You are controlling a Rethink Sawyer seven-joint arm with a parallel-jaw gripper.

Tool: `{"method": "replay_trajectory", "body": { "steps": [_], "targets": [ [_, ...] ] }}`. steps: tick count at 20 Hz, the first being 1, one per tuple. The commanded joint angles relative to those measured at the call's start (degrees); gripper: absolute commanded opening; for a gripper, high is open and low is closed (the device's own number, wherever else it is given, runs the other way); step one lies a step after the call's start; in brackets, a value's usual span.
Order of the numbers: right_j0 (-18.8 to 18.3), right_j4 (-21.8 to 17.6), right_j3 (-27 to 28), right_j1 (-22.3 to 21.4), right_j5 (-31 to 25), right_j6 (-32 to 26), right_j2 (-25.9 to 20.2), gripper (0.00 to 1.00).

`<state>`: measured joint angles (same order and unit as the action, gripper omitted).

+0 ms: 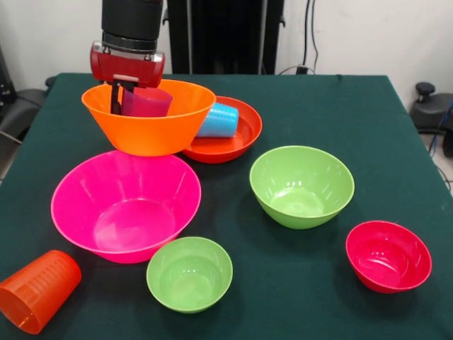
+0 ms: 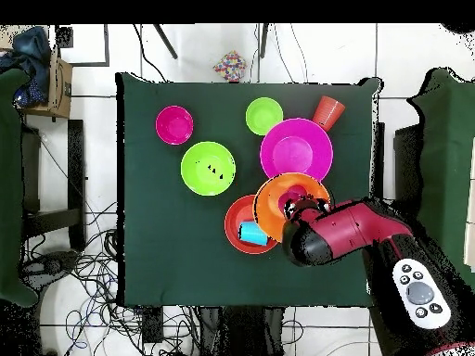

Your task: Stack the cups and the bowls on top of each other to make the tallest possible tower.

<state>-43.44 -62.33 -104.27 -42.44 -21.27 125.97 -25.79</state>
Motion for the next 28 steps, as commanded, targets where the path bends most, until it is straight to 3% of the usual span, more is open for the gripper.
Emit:
{"method": "replay_trajectory", "body": {
  "steps": [1, 6, 14, 20, 28],
  "targets": [
    [1.22, -0.19, 3.74, 1.37, -5.43, -12.37, -2.47, 0.0],
    [2.21, 0.61, 5.68, 2.24, -6.49, -11.12, -2.42, 0.0],
    [7.41, 2.49, 10.39, 4.0, -8.79, -4.03, -0.22, 0.0],
    [9.16, 6.67, 11.93, 3.83, -10.89, -2.55, -0.15, 0.0],
    [11.37, 7.44, 13.23, 4.72, -10.13, -1.31, 1.63, 0.0]
  ]
}}
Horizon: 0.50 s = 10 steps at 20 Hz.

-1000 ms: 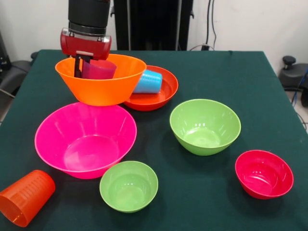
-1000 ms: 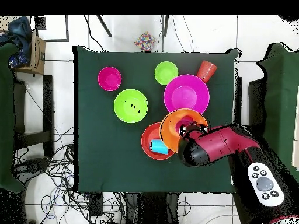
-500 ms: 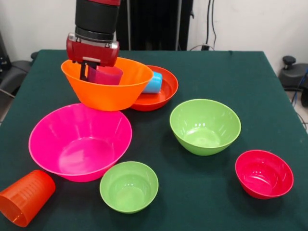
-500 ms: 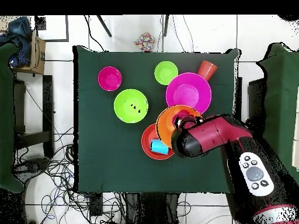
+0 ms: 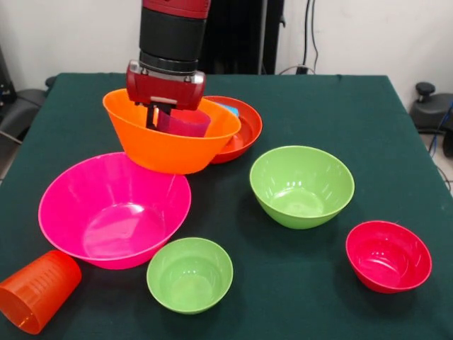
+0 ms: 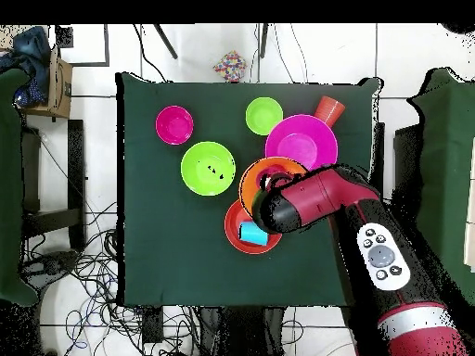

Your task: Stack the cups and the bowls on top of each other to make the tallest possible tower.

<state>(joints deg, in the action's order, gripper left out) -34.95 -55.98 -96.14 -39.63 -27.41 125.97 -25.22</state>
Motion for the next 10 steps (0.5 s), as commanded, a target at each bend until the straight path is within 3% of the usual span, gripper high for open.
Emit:
{"method": "replay_trajectory", "body": {
  "steps": [1, 4, 5, 8, 10],
  "targets": [
    [3.05, 1.2, 5.13, 2.03, -3.65, -1.32, 1.37, 0.0],
    [2.71, 1.23, 4.28, 2.0, -0.28, -0.48, 0.94, 0.0],
    [2.64, 0.56, 3.98, 1.83, 0.81, -1.28, 0.68, 1.0],
    [-2.18, 4.18, 1.56, 1.39, -2.24, -10.83, -4.75, 1.0],
    [-3.48, 5.52, -0.33, 0.29, -4.33, -13.38, -5.49, 1.0]
  ]
}}
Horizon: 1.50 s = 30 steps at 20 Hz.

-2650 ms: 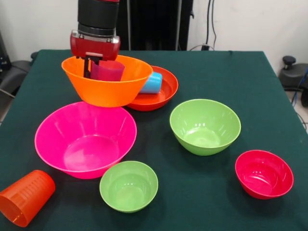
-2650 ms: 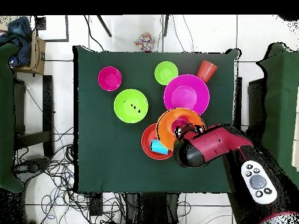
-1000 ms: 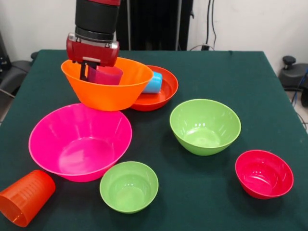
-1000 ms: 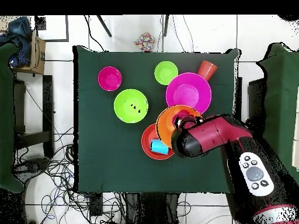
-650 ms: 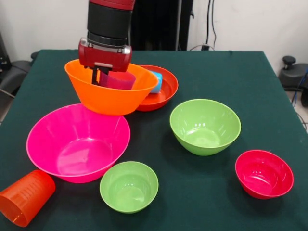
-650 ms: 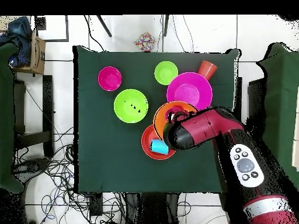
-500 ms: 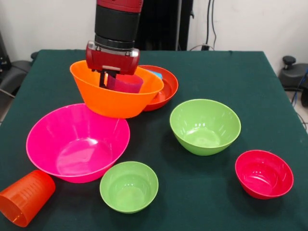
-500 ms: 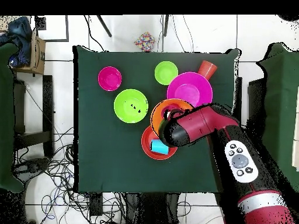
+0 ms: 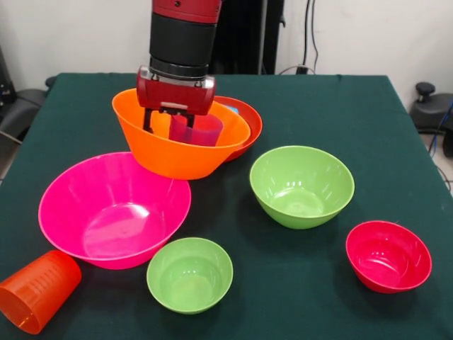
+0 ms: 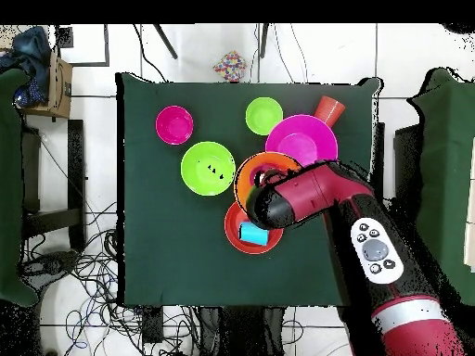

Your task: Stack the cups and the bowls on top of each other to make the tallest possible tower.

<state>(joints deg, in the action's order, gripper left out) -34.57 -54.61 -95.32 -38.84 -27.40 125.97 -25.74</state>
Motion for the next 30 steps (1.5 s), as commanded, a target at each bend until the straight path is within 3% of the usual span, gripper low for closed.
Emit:
{"method": "replay_trajectory", "body": {
  "steps": [1, 8, 13, 23, 26, 30],
  "targets": [
    [-4.06, 4.4, -1.88, -1.31, -4.15, -13.07, -5.07, 1.0],
    [-7.44, 10.85, -8.04, -8.36, -9.15, -17.89, -9.16, 1.0],
    [-13.5, 20.96, -14.31, -15.88, -15.66, -23.58, -16.92, 1.0],
    [-16.32, 31.8, -13.69, -21.95, -28.39, -24.67, -23.31, 1.0],
    [-15.31, 32.74, -11.72, -21.52, -29.99, -22.84, -23.31, 1.0],
    [-9.11, 28.47, -9.76, -19.64, -24.31, -12.57, -19.63, 1.0]
  ]
}}
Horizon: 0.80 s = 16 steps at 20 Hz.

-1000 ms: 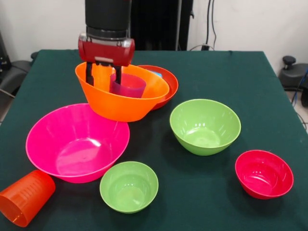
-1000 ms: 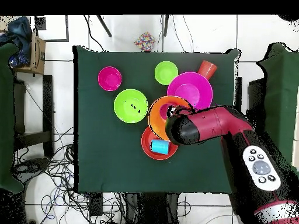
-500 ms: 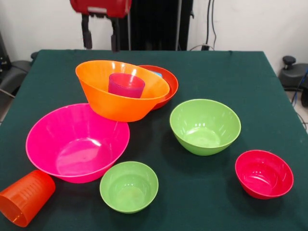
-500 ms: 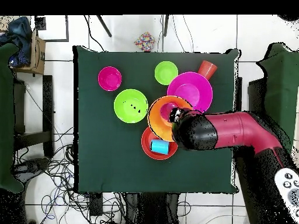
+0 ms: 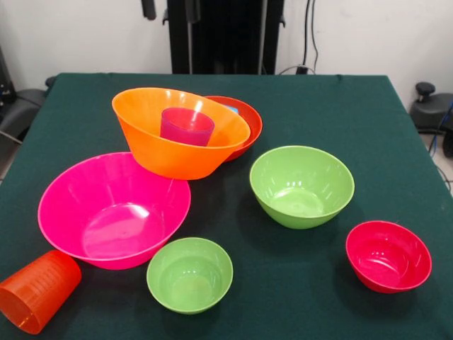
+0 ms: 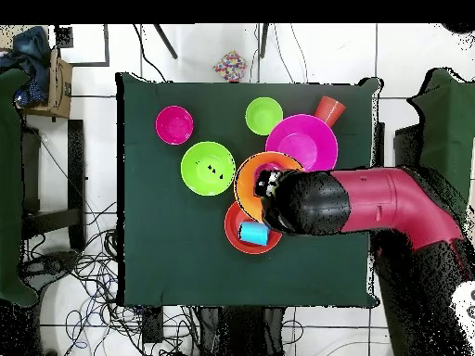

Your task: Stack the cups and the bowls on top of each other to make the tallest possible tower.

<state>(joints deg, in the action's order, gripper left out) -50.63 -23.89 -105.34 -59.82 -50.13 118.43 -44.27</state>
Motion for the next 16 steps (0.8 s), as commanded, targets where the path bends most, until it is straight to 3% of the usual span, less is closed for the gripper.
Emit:
{"method": "replay_trajectory", "body": {
  "steps": [1, 8, 16],
  "targets": [
    [8.9, -3.57, 0.71, 1.79, -0.19, -2.18, 0.12, 1.0],
    [20.86, -10.17, 4.95, 6.01, 5.67, 11.33, 9.26, 1.0],
    [31.22, -17.76, 10.2, 13.31, 13.19, 18.51, 20.31, 1.0]
  ]
}}
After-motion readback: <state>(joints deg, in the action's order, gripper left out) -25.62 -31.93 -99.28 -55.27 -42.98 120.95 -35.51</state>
